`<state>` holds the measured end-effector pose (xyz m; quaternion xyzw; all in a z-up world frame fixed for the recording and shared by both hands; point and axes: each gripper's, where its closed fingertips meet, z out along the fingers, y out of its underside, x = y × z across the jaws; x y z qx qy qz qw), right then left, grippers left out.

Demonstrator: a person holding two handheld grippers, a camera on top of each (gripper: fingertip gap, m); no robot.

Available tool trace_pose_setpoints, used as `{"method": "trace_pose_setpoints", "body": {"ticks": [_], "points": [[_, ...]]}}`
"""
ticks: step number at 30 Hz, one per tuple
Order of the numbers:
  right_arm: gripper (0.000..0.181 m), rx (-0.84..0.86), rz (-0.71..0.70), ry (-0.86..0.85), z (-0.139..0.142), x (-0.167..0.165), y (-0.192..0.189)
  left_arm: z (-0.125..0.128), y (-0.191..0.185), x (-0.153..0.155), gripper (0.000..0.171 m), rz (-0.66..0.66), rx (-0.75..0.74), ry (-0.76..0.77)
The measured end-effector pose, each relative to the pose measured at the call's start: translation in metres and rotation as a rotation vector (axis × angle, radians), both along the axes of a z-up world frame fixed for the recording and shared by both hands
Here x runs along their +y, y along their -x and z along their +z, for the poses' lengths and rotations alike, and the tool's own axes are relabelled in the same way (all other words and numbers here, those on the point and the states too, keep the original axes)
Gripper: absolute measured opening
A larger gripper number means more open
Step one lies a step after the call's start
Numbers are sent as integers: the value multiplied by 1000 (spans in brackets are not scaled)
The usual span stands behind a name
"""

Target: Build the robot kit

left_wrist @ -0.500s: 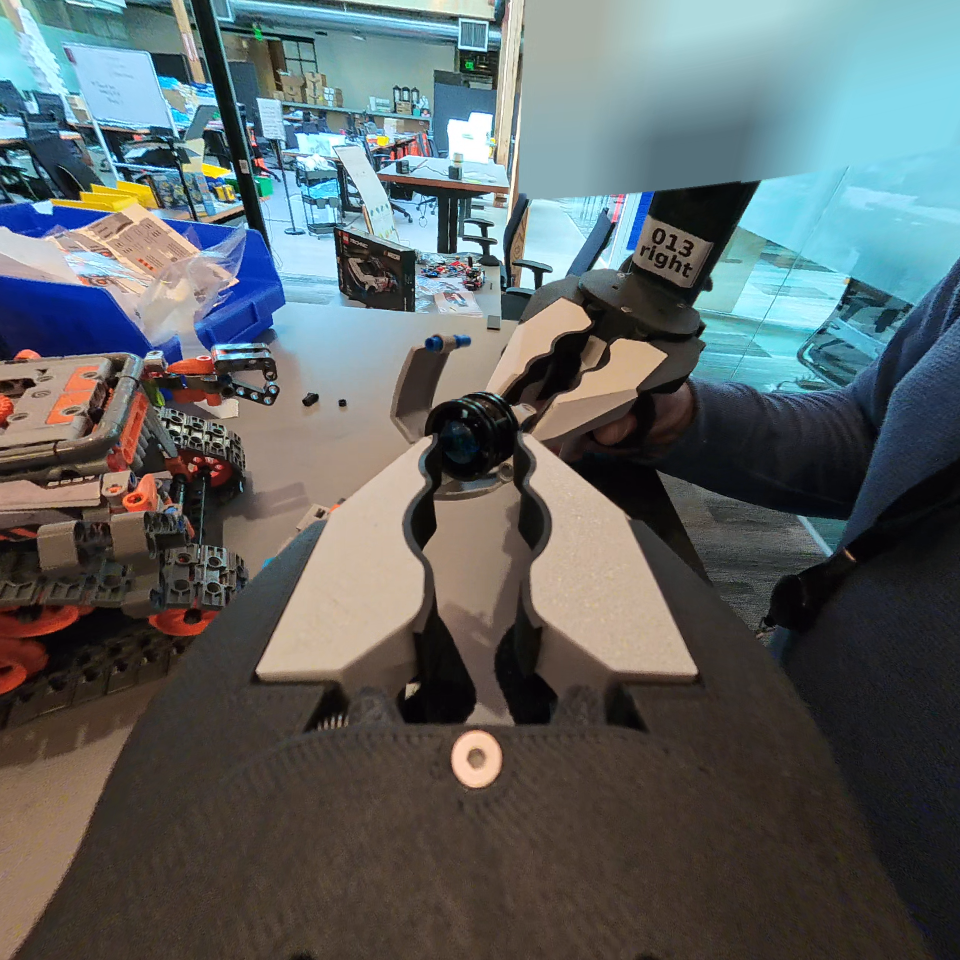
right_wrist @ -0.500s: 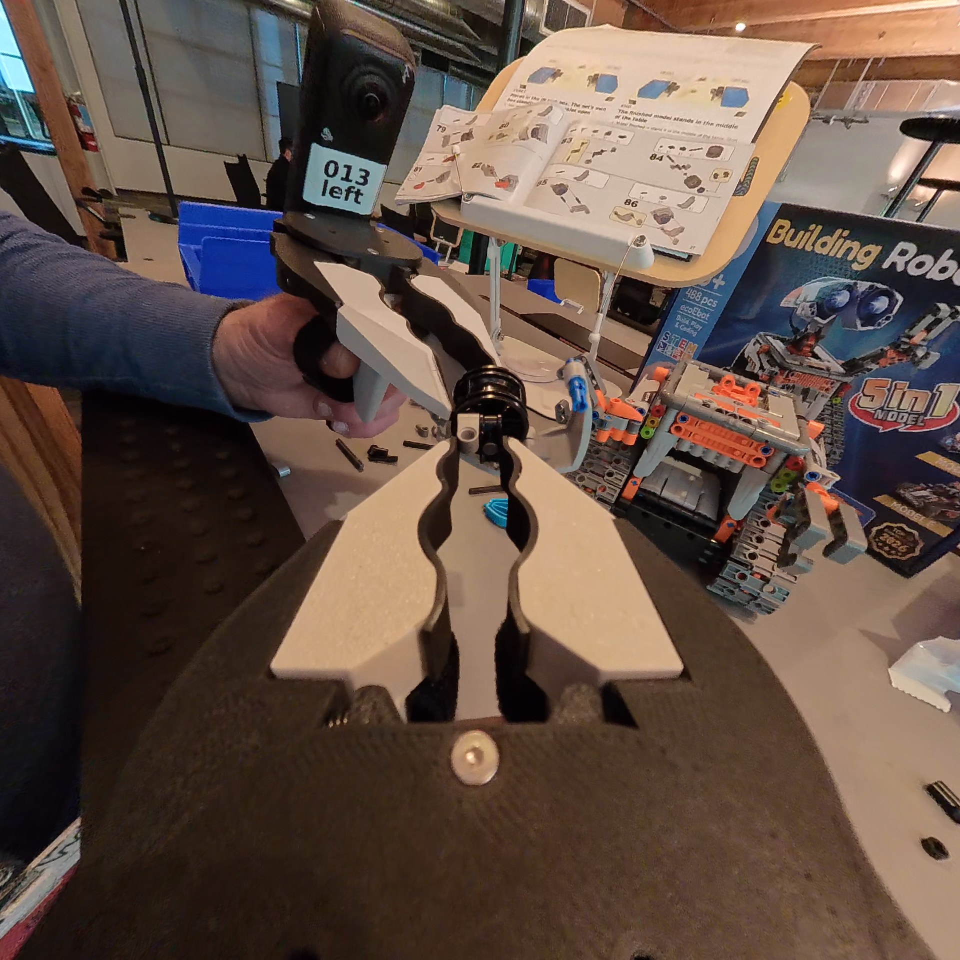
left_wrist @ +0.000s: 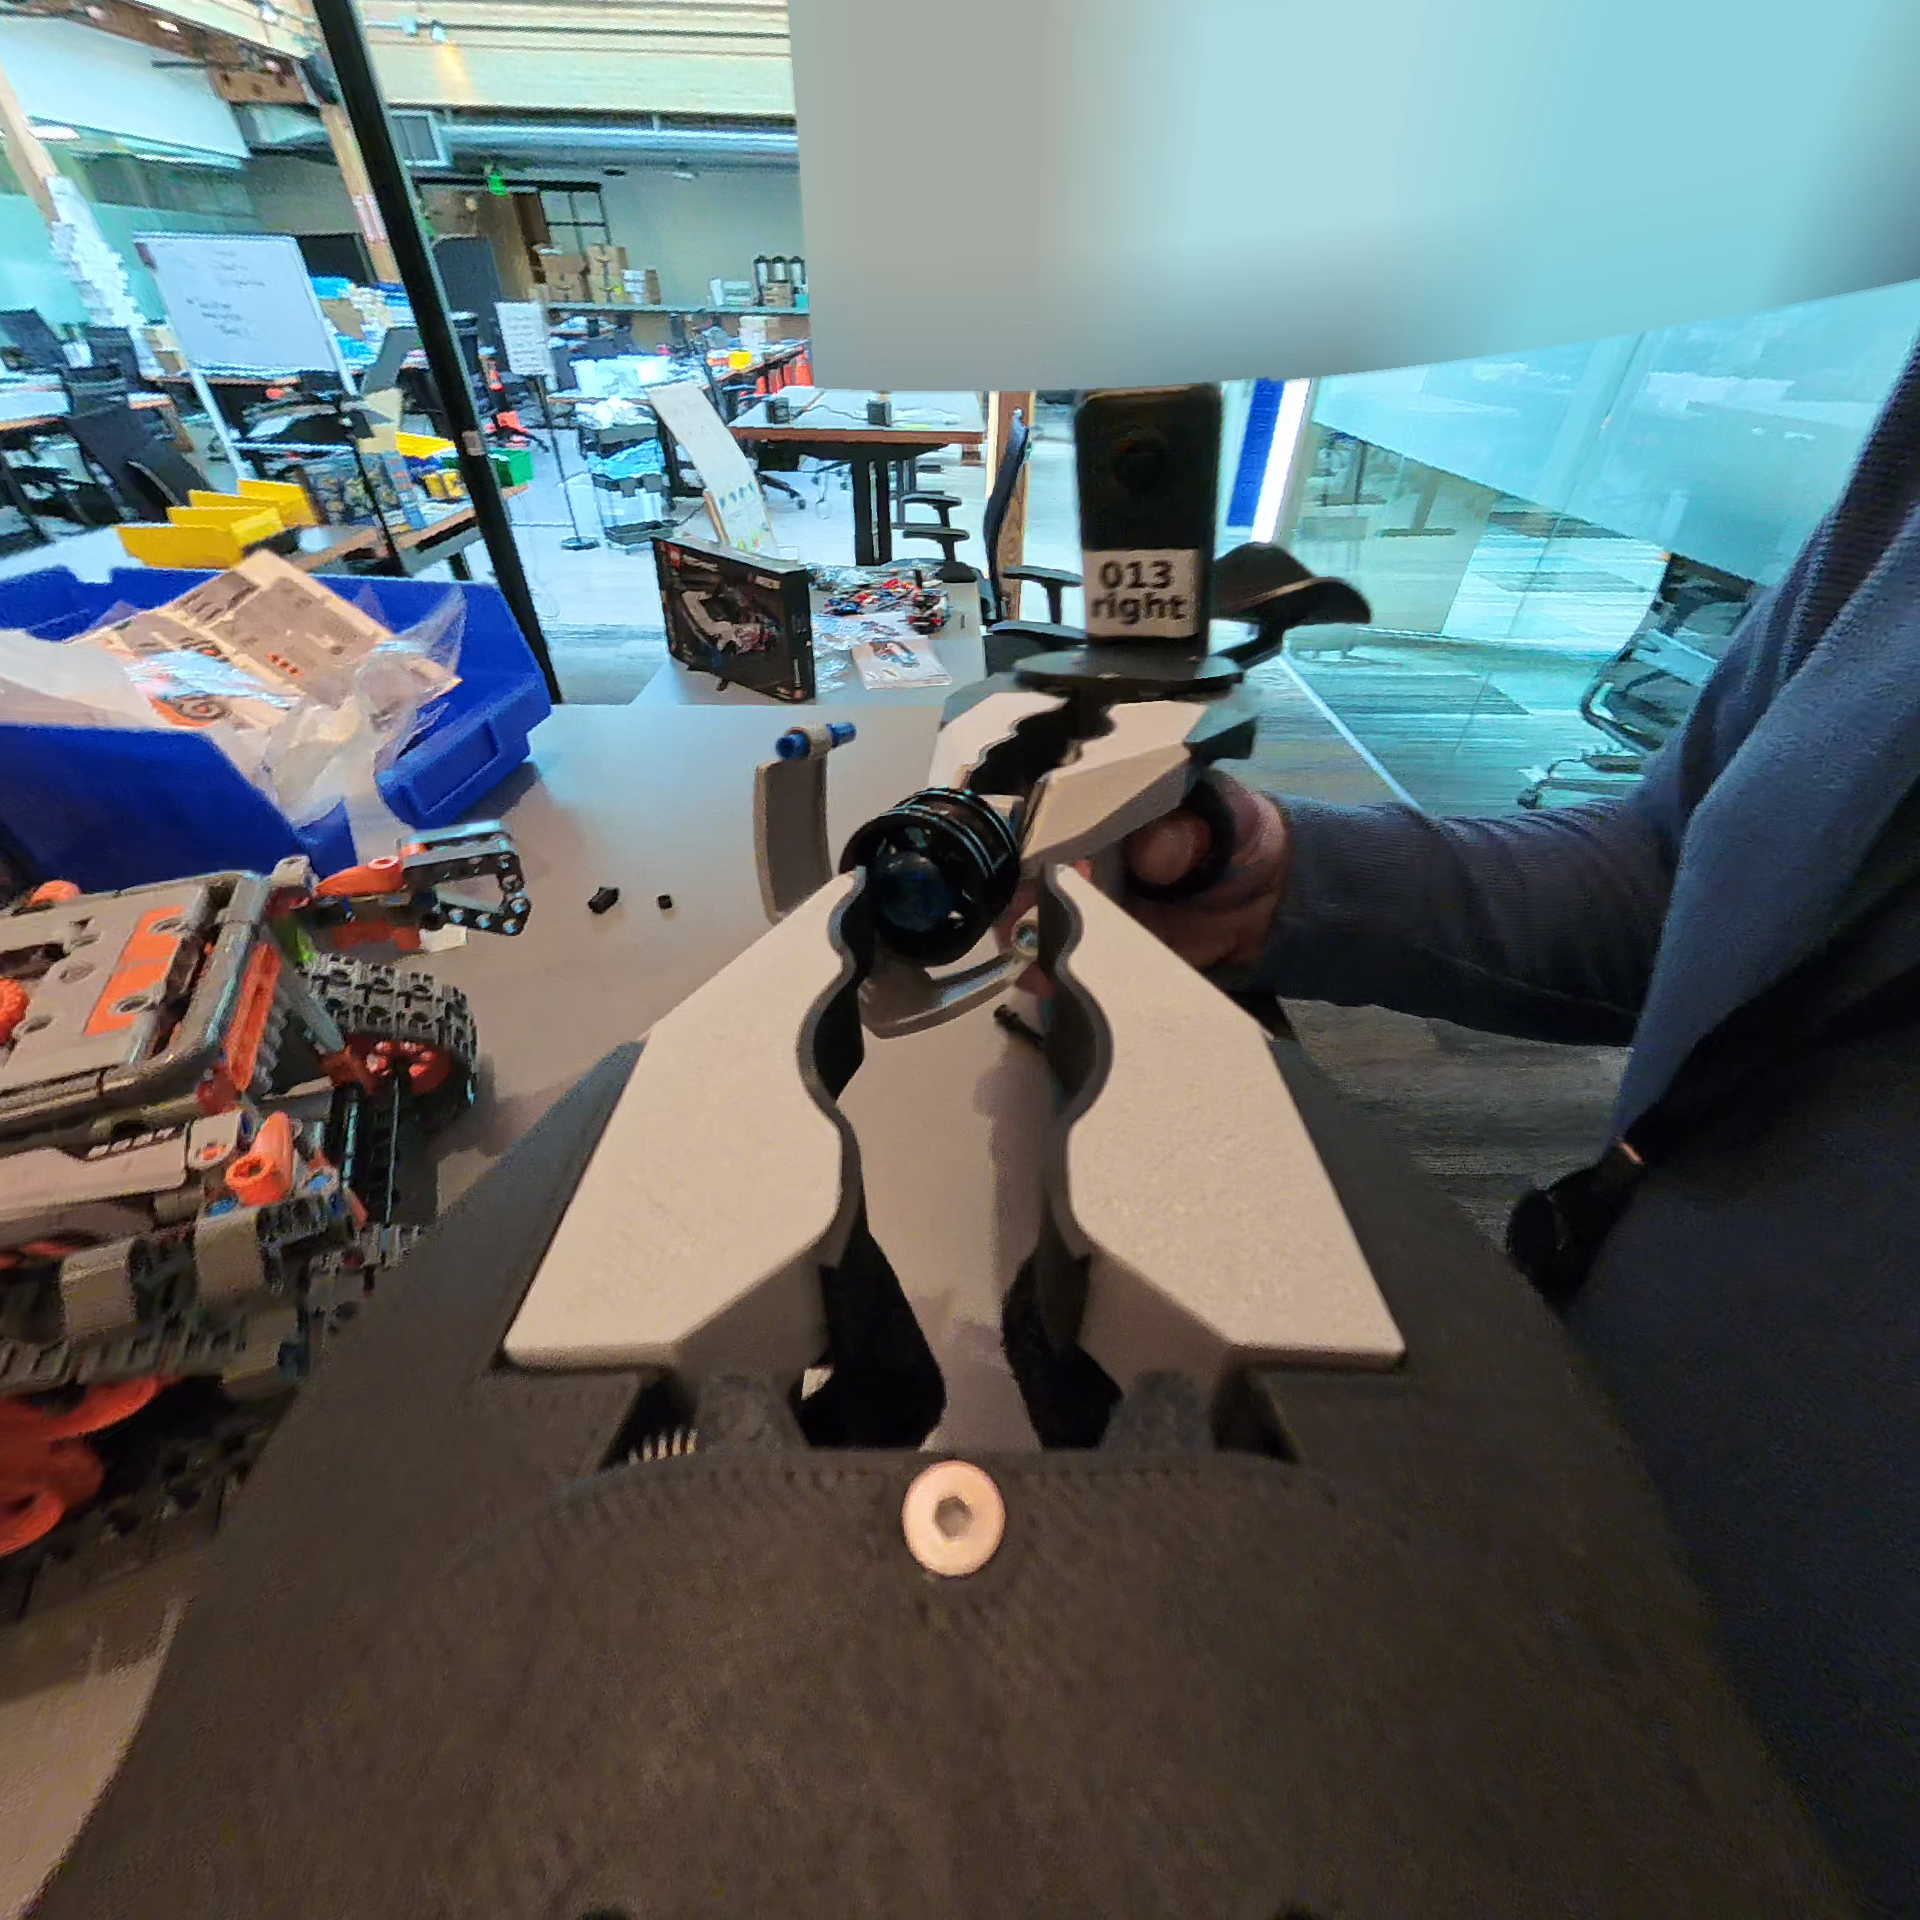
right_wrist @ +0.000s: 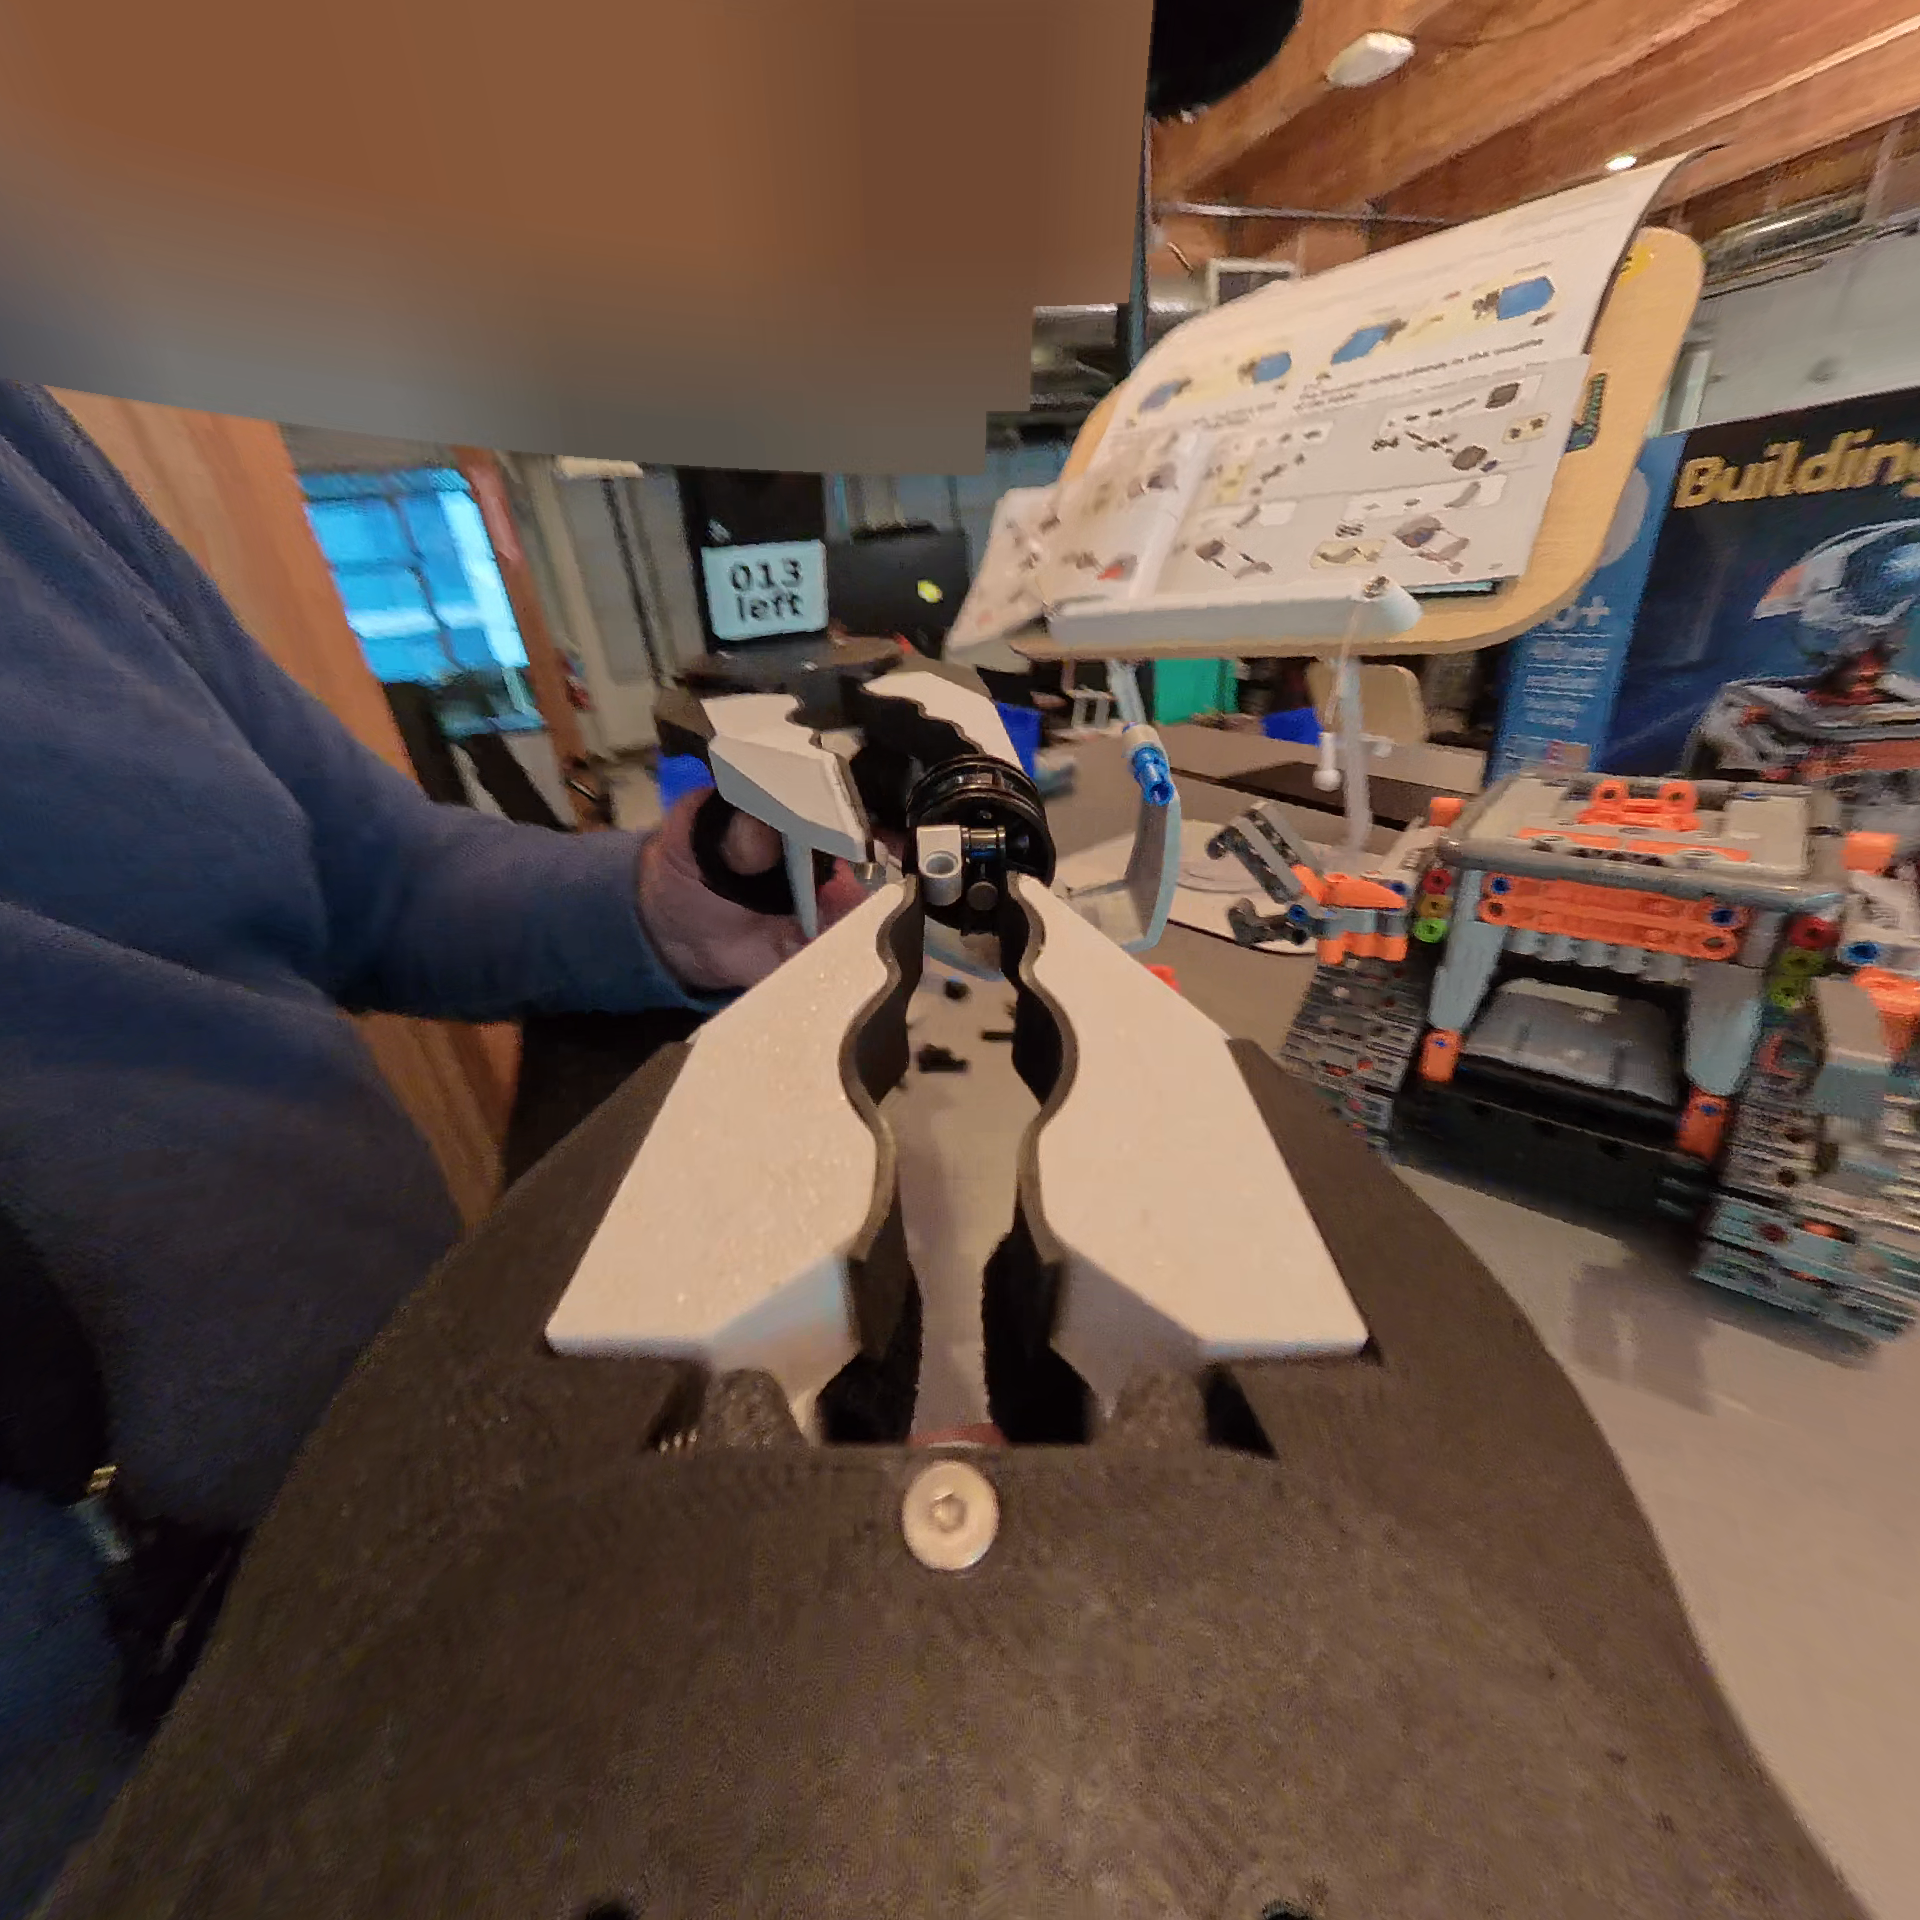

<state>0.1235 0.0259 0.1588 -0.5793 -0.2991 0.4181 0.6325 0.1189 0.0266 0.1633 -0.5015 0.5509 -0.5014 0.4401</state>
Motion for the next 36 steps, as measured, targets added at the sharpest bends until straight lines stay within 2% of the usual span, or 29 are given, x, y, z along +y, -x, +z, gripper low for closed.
{"method": "trace_pose_setpoints", "body": {"ticks": [3, 5, 14, 25, 33, 36], "points": [[12, 98, 57, 19, 9, -3, -6, 14, 4, -2, 34, -44, -47, 39], [12, 111, 69, 20, 11, -4, -8, 16, 8, 1, 30, -57, -64, 68], [12, 1, 93, -37, 5, -9, 2, 4, 13, -9, 1, -148, -13, 61], [12, -64, 135, -40, -3, -15, 7, -5, 16, -12, 0, -139, 19, 7], [11, -258, 116, -42, -27, -17, 18, -36, 27, -14, 0, -126, 100, -1], [12, -364, 121, -28, -40, -16, 25, -62, 31, -17, 0, -140, 194, -27]]}}
